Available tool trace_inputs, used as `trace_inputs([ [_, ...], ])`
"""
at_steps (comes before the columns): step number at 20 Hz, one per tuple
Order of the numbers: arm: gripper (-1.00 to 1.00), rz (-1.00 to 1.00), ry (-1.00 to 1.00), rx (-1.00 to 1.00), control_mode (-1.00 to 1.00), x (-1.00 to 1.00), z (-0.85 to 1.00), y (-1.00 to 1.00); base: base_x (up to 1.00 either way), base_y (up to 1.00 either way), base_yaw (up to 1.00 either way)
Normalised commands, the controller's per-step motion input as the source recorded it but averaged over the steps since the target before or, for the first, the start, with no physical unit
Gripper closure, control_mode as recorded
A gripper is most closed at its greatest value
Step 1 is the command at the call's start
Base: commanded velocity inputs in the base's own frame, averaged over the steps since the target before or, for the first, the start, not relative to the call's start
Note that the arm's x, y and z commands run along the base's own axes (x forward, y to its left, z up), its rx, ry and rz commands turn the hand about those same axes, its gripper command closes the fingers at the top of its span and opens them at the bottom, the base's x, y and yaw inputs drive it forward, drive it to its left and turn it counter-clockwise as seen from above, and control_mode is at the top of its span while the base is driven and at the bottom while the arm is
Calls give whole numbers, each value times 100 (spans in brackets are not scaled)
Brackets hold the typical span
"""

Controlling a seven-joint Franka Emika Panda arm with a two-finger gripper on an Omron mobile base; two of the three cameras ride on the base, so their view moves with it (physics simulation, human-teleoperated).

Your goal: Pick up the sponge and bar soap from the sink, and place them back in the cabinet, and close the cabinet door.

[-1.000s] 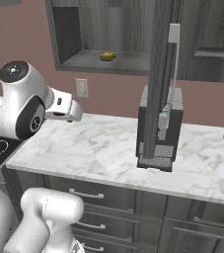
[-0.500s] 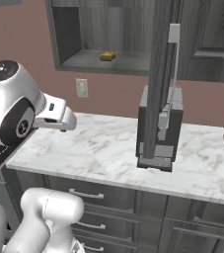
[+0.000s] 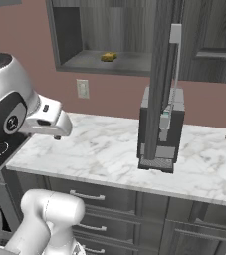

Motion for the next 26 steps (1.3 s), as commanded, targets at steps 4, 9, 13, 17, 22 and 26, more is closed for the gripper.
trace_inputs([
  [4, -100, 0, 0, 0, 100, -7, 0, 0, -29, 1, 0],
  [9, -100, 0, 0, 0, 100, 0, 0, 0, -75, 14, -22],
  [13, -100, 0, 0, 0, 100, 0, 0, 0, -97, 33, -46],
  [17, -100, 0, 0, 0, 100, 0, 0, 0, -97, 53, -56],
  [22, -100, 0, 0, 0, 100, 0, 0, 0, -88, 36, -64],
  [26, -100, 0, 0, 0, 100, 0, 0, 0, -78, 1, -71],
])
